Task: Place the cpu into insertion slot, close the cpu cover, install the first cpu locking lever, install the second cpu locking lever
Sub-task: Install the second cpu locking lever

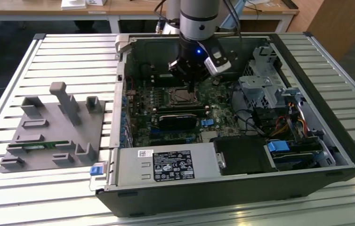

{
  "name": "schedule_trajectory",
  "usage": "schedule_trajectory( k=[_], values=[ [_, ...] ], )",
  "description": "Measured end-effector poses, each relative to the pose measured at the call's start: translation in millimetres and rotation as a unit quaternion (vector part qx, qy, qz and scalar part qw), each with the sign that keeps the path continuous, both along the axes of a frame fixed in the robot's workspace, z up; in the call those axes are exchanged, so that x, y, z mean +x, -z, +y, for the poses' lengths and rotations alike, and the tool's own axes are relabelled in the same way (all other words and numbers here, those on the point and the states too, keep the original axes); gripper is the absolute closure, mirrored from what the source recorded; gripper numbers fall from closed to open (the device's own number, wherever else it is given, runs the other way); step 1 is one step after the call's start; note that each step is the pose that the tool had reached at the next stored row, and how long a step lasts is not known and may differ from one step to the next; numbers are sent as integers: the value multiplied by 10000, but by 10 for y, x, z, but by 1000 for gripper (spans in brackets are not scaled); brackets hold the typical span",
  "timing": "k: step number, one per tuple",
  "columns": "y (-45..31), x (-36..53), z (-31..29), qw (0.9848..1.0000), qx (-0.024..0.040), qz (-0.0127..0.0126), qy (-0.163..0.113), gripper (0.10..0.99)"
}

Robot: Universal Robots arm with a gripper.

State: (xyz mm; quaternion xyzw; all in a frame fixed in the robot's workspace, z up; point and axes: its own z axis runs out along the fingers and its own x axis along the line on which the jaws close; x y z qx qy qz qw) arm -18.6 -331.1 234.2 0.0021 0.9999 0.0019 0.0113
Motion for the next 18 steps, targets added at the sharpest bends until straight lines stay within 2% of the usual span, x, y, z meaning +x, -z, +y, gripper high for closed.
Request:
schedule_trajectory(
  k=[3, 5, 8, 10, 12, 13, 18],
  values=[
    [0, 0, -29, 10000, 9, 2, 0, 969],
    [0, 0, -34, 10000, 33, 22, 1, 969],
    [0, 0, -42, 9999, 66, 81, 1, 969],
    [0, 1, -48, 9999, 87, 134, 1, 969],
    [0, 1, -52, 9998, 108, 175, 1, 969],
    [1, 1, -52, 9998, 111, 184, 1, 969],
    [0, 0, -58, 9998, 110, 186, 1, 969]
  ],
)
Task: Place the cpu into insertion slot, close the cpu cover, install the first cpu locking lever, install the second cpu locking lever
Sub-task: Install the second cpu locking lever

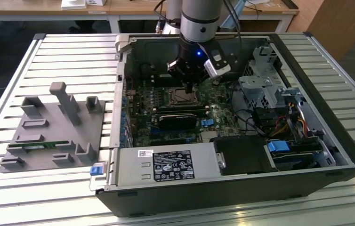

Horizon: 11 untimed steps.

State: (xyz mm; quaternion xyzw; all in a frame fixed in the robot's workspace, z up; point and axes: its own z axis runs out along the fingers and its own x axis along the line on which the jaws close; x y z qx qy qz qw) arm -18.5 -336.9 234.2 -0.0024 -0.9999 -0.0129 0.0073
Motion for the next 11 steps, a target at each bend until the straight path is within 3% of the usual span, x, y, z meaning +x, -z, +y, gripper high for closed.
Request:
schedule_trajectory(
  k=[7, 11],
  values=[
    [1, 0, -77, 10000, 3, 1, 0, 969],
    [1, 0, -124, 10000, 8, 54, 0, 969]
  ],
)
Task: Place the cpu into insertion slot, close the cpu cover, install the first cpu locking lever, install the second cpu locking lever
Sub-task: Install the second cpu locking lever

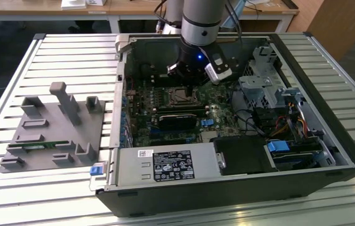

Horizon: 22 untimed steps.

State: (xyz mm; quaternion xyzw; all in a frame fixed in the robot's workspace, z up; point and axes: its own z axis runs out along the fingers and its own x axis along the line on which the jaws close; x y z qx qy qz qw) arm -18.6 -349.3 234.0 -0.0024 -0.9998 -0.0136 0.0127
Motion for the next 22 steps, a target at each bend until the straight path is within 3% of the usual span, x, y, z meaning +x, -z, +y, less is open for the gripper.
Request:
schedule_trajectory(
  k=[2, 12, 17, 22],
  values=[
    [1, 0, -28, 10000, 5, 21, 0, 969],
    [1, 0, -90, 10000, 7, 23, 0, 969],
    [2, 2, -109, 9999, 159, 48, 0, 969],
    [4, 2, -154, 9998, 167, 52, 0, 969]
  ],
)
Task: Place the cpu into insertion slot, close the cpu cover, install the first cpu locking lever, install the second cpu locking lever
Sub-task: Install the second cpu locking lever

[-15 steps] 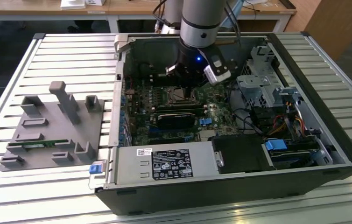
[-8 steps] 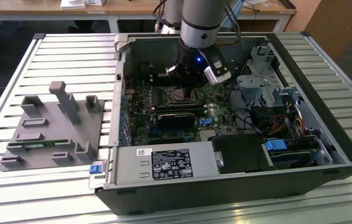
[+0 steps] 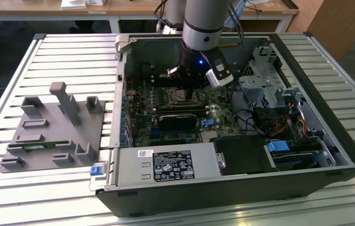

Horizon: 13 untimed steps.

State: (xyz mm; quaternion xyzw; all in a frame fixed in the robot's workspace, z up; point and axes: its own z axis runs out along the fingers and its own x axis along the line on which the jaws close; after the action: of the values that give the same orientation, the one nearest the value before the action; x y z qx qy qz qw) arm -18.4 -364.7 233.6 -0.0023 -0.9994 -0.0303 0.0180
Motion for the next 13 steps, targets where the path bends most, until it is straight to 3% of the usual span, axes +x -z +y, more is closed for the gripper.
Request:
schedule_trajectory(
  k=[7, 13],
  values=[
    [6, -97, -19, 10000, 5, -1, 1, 969],
    [21, -108, -20, 10000, 5, -1, 0, 969]
  ],
)
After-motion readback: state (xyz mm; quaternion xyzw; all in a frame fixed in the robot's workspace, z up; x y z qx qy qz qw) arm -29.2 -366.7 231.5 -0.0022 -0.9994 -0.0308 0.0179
